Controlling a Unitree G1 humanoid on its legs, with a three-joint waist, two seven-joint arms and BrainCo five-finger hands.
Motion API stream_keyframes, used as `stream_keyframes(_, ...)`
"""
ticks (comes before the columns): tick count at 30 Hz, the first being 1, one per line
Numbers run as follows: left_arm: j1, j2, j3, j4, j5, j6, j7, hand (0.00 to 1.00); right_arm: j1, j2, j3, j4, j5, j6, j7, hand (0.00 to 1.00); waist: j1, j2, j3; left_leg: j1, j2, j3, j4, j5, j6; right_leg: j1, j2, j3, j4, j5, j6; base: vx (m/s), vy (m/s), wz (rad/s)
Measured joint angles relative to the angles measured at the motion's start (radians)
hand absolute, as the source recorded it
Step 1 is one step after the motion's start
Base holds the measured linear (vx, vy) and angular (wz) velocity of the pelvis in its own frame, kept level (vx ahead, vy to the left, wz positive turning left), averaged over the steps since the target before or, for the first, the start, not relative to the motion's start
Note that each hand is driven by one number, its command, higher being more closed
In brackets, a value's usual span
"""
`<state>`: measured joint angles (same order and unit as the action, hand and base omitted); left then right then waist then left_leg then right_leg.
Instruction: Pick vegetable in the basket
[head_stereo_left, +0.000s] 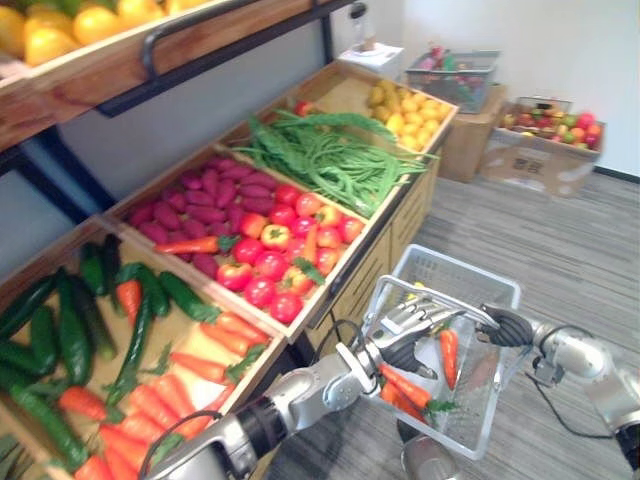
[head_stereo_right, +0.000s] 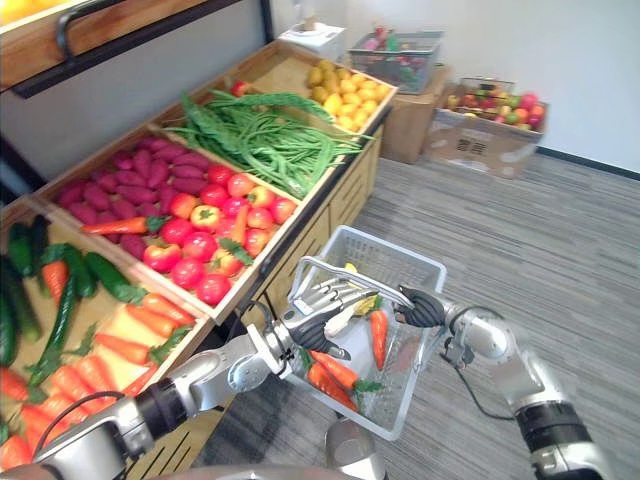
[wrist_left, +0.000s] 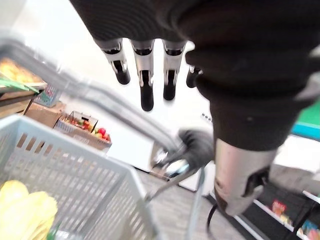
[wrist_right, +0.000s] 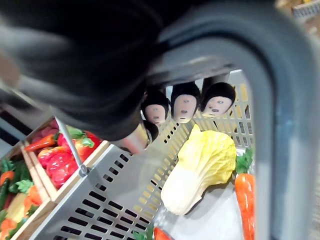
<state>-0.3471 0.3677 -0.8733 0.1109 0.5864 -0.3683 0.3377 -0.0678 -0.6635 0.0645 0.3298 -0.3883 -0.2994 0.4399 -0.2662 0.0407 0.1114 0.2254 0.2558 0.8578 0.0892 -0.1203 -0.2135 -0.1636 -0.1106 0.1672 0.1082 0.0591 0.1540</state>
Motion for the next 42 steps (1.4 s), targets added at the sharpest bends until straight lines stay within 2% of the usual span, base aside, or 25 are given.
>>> stream_keyframes(1, 0.032, 0.02, 0.027, -0.07, -0.035, -0.026, -0.009, 0.0, 0.018, 0.035, -0.019, 0.055, 0.001, 0.04, -0.02, 1.0, 0.022, 0.0, 0.0, 0.0, -0.011, -0.028, -0.025, 0.013, 0.006, 0.016, -0.011, -0.023, -0.005, -0.003, 0.003, -0.03, 0.033, 0.52)
stream_keyframes(2, 0.056, 0.025, 0.051, -0.109, -0.055, -0.033, -0.013, 0.0, 0.024, 0.049, -0.026, 0.086, 0.01, 0.06, -0.029, 1.0, 0.029, -0.002, 0.001, 0.0, -0.019, -0.047, -0.039, 0.022, 0.008, 0.022, -0.018, -0.035, -0.006, -0.007, 0.004, -0.04, 0.033, 0.8)
stream_keyframes(3, 0.119, 0.026, 0.117, -0.178, -0.122, -0.045, -0.02, 0.0, 0.027, 0.076, -0.056, 0.15, 0.016, 0.103, -0.063, 1.0, 0.032, -0.007, 0.003, -0.008, -0.033, -0.085, -0.067, 0.038, 0.017, 0.036, -0.03, -0.066, -0.013, -0.011, 0.008, -0.03, 0.027, 0.9)
stream_keyframes(4, 0.177, 0.024, 0.199, -0.225, -0.18, -0.065, -0.033, 0.0, 0.039, 0.097, -0.089, 0.212, 0.016, 0.12, -0.105, 1.0, 0.045, -0.005, 0.002, -0.019, -0.049, -0.126, -0.093, 0.054, 0.024, 0.049, -0.048, -0.1, -0.024, -0.012, 0.01, -0.04, 0.027, 0.92)
stream_keyframes(5, 0.204, 0.023, 0.246, -0.24, -0.197, -0.071, -0.034, 0.0, 0.048, 0.106, -0.11, 0.244, 0.016, 0.125, -0.131, 1.0, 0.055, -0.006, 0.002, -0.024, -0.055, -0.142, -0.107, 0.064, 0.028, 0.053, -0.054, -0.113, -0.029, -0.012, 0.01, -0.02, 0.026, 0.88)
stream_keyframes(7, 0.286, 0.02, 0.409, -0.263, -0.254, -0.096, -0.033, 0.0, 0.074, 0.135, -0.183, 0.351, 0.016, 0.138, -0.204, 1.0, 0.087, -0.005, 0.001, -0.034, -0.075, -0.206, -0.15, 0.098, 0.04, 0.076, -0.072, -0.167, -0.042, -0.012, 0.01, -0.01, 0.017, 0.86)
stream_keyframes(9, 0.347, 0.019, 0.537, -0.266, -0.268, -0.129, -0.002, 0.0, 0.091, 0.168, -0.245, 0.466, 0.016, 0.165, -0.283, 1.0, 0.115, -0.008, 0.0, -0.046, -0.079, -0.278, -0.18, 0.126, 0.047, 0.114, -0.081, -0.217, -0.059, -0.012, 0.009, 0.0, -0.004, 0.92)
stream_keyframes(13, 0.392, 0.015, 0.647, -0.33, -0.265, -0.164, 0.065, 0.0, 0.1, 0.215, -0.354, 0.648, 0.046, 0.184, -0.378, 1.0, 0.169, -0.017, -0.003, -0.086, -0.081, -0.39, -0.185, 0.152, 0.06, 0.15, -0.097, -0.293, -0.074, -0.017, 0.008, 0.0, -0.026, 0.79)
stream_keyframes(15, 0.394, 0.0, 0.702, -0.341, -0.268, -0.162, 0.104, 0.0, 0.107, 0.227, -0.398, 0.708, 0.07, 0.195, -0.416, 1.0, 0.192, -0.02, -0.007, -0.099, -0.08, -0.428, -0.185, 0.16, 0.064, 0.171, -0.099, -0.317, -0.074, -0.021, 0.004, -0.02, -0.026, 0.71)
stream_keyframes(16, 0.396, -0.004, 0.759, -0.339, -0.271, -0.136, 0.134, 0.0, 0.115, 0.239, -0.421, 0.722, 0.091, 0.209, -0.441, 1.0, 0.195, -0.024, -0.007, -0.102, -0.081, -0.469, -0.185, 0.169, 0.066, 0.189, -0.105, -0.35, -0.072, -0.031, -0.011, -0.03, -0.019, 0.7)
stream_keyframes(17, 0.398, -0.004, 0.773, -0.338, -0.272, -0.129, 0.137, 0.0, 0.115, 0.242, -0.425, 0.725, 0.096, 0.21, -0.446, 1.0, 0.195, -0.024, -0.007, -0.104, -0.081, -0.477, -0.185, 0.171, 0.066, 0.192, -0.105, -0.355, -0.072, -0.033, -0.013, -0.03, -0.018, 0.65)
stream_keyframes(19, 0.419, -0.006, 0.845, -0.328, -0.333, -0.087, 0.156, 0.0, 0.115, 0.267, -0.457, 0.737, 0.137, 0.226, -0.471, 1.0, 0.197, -0.032, -0.006, -0.114, -0.081, -0.509, -0.187, 0.181, 0.069, 0.204, -0.106, -0.384, -0.072, -0.046, -0.02, -0.05, -0.02, 0.42)
stream_keyframes(21, 0.436, -0.038, 0.937, -0.263, -0.427, -0.036, 0.182, 0.0, 0.133, 0.307, -0.511, 0.741, 0.202, 0.245, -0.514, 1.0, 0.214, -0.04, -0.013, -0.139, -0.082, -0.554, -0.19, 0.195, 0.07, 0.206, -0.108, -0.416, -0.07, -0.062, -0.02, -0.08, -0.029, 0.51)
stream_keyframes(24, 0.462, -0.092, 1.058, -0.137, -0.465, 0.004, 0.268, 0.0, 0.145, 0.35, -0.571, 0.742, 0.234, 0.27, -0.552, 1.0, 0.225, -0.036, -0.02, -0.15, -0.082, -0.596, -0.191, 0.198, 0.069, 0.224, -0.109, -0.453, -0.073, -0.07, -0.021, -0.06, -0.019, 0.4)
stream_keyframes(26, 0.478, -0.113, 1.133, -0.03, -0.475, 0.01, 0.328, 0.0, 0.162, 0.378, -0.586, 0.742, 0.241, 0.28, -0.569, 1.0, 0.244, -0.038, -0.024, -0.152, -0.082, -0.614, -0.191, 0.198, 0.069, 0.234, -0.109, -0.469, -0.075, -0.073, -0.018, -0.02, -0.008, 0.29)
stream_keyframes(28, 0.513, -0.136, 1.227, 0.11, -0.49, 0.011, 0.445, 0.0, 0.171, 0.415, -0.6, 0.742, 0.242, 0.298, -0.571, 1.0, 0.25, -0.047, -0.028, -0.152, -0.083, -0.633, -0.191, 0.199, 0.07, 0.256, -0.109, -0.489, -0.087, -0.076, -0.014, 0.0, -0.002, 0.24)
stream_keyframes(30, 0.542, -0.137, 1.272, 0.25, -0.487, 0.013, 0.526, 0.0, 0.173, 0.438, -0.6, 0.742, 0.242, 0.314, -0.57, 1.0, 0.263, -0.055, -0.035, -0.153, -0.085, -0.637, -0.191, 0.198, 0.069, 0.258, -0.109, -0.49, -0.091, -0.076, -0.014, 0.01, 0.007, 0.07)
stream_keyframes(34, 0.554, -0.18, 1.326, 0.519, -0.505, 0.019, 0.586, 0.0, 0.174, 0.466, -0.601, 0.742, 0.24, 0.314, -0.563, 1.0, 0.273, -0.063, -0.04, -0.147, -0.089, -0.646, -0.191, 0.197, 0.067, 0.278, -0.11, -0.499, -0.105, -0.072, -0.019, 0.02, 0.006, 0.07)
stream_keyframes(36, 0.574, -0.212, 1.333, 0.596, -0.507, 0.006, 0.593, 0.0, 0.177, 0.479, -0.603, 0.742, 0.237, 0.314, -0.56, 1.0, 0.273, -0.072, -0.04, -0.137, -0.087, -0.646, -0.192, 0.194, 0.064, 0.289, -0.108, -0.5, -0.11, -0.074, -0.016, 0.01, -0.002, 0.03)
stream_keyframes(38, 0.59, -0.232, 1.336, 0.674, -0.548, 0.009, 0.552, 0.0, 0.179, 0.491, -0.605, 0.742, 0.232, 0.311, -0.559, 1.0, 0.274, -0.078, -0.048, -0.135, -0.086, -0.644, -0.192, 0.193, 0.063, 0.291, -0.107, -0.499, -0.11, -0.076, -0.013, 0.02, -0.003, -0.02)
stream_keyframes(40, 0.588, -0.248, 1.371, 0.751, -0.623, 0.021, 0.478, 0.0, 0.178, 0.491, -0.608, 0.744, 0.232, 0.308, -0.559, 1.0, 0.273, -0.077, -0.049, -0.134, -0.086, -0.64, -0.192, 0.192, 0.065, 0.29, -0.107, -0.496, -0.112, -0.076, -0.013, 0.03, -0.002, -0.05)
stream_keyframes(41, 0.588, -0.251, 1.398, 0.809, -0.663, 0.036, 0.418, 0.0, 0.178, 0.492, -0.608, 0.748, 0.231, 0.308, -0.558, 1.0, 0.272, -0.075, -0.049, -0.132, -0.086, -0.636, -0.192, 0.192, 0.065, 0.29, -0.106, -0.493, -0.114, -0.076, -0.013, 0.01, 0.001, -0.07)
stream_keyframes(42, 0.589, -0.25, 1.406, 0.823, -0.666, 0.052, 0.391, 0.0, 0.178, 0.492, -0.608, 0.748, 0.231, 0.308, -0.558, 1.0, 0.272, -0.074, -0.049, -0.131, -0.085, -0.633, -0.192, 0.191, 0.065, 0.29, -0.106, -0.49, -0.114, -0.076, -0.013, 0.02, 0.002, -0.1)
